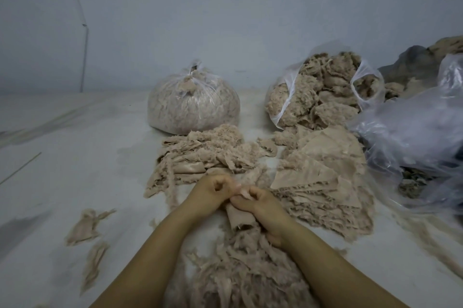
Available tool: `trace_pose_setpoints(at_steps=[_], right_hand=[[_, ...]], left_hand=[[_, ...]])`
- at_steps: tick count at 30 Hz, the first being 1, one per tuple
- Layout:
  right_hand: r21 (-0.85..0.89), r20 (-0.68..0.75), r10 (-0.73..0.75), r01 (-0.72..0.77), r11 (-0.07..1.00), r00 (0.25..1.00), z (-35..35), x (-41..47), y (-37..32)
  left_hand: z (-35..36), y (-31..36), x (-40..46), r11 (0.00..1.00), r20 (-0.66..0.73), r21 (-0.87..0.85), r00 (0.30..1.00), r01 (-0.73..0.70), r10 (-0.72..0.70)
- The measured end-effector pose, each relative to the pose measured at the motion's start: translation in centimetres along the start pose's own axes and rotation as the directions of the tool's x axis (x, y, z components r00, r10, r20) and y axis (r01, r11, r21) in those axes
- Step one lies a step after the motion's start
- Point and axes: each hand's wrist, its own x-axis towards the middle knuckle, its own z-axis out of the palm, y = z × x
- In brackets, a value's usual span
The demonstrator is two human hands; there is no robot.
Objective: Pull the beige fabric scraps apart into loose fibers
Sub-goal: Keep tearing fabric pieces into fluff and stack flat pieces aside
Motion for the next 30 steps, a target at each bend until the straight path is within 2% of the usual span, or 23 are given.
trace_pose_setpoints(at_steps=[3,6,8,11,12,14,16,17,19,22,24,26,30], right_hand=[[0.049,-0.085,-0.065,0.069,0.996,0.994,-0.5,0.3,0.3],[0.186,-0.092,-0.054,0.070,0.980,0.994,-0.9,0.3,0.3],[0.216,-0.094,-0.048,0.068,0.974,0.994,-1.0,0.3,0.2],[0.155,-0.142,-0.082,0.104,0.982,0.986,-0.9,0.7,0.4],[0.140,-0.163,-0.099,0.122,0.983,0.982,-0.9,0.8,0.5],[0.130,-0.199,-0.141,0.168,0.977,0.970,-0.7,1.1,0.6],[0.127,-0.247,-0.184,0.220,0.967,0.952,-0.9,1.3,0.7],[0.119,-0.256,-0.205,0.241,0.963,0.945,-1.1,1.3,0.8],[0.035,-0.228,-0.270,0.285,0.958,0.935,-1.0,1.0,0.8],[-0.125,-0.128,-0.322,0.307,0.944,0.938,-0.3,0.8,1.0],[-0.046,-0.085,-0.272,0.269,0.962,0.959,0.2,0.8,1.0],[0.129,-0.066,-0.207,0.214,0.968,0.976,0.3,0.9,0.6],[0.370,0.002,-0.134,0.123,0.921,0.991,-0.2,0.7,0.2]], left_hand=[[0.1,-0.6,1.0,0.997,-0.176,0.066,0.983,-0.035,0.046],[0.6,-0.9,1.4,0.998,-0.257,-0.055,0.966,-0.033,0.018],[0.5,-1.2,1.7,0.988,-0.195,-0.152,0.981,-0.004,-0.026],[-0.1,-1.7,2.1,0.999,0.023,0.017,0.999,0.039,-0.039],[-0.2,-2.2,2.2,0.999,0.019,0.031,0.999,0.033,-0.033],[-0.4,-2.7,2.4,0.984,-0.141,-0.144,0.982,0.106,-0.126],[-1.1,-2.9,2.5,0.883,-0.276,-0.453,0.921,0.126,-0.274],[-1.5,-3.0,2.4,0.826,-0.293,-0.552,0.902,0.111,-0.316],[-1.9,-2.9,2.2,0.805,-0.270,-0.582,0.907,0.115,-0.325],[-0.9,-2.1,1.8,0.811,-0.150,-0.568,0.952,0.138,-0.267],[0.0,-1.5,1.5,0.806,-0.056,-0.577,0.978,0.131,-0.199],[0.7,-1.0,1.2,0.806,0.026,-0.580,0.992,0.118,-0.127],[1.3,-0.7,0.8,0.850,0.034,-0.518,0.995,0.093,-0.089]])
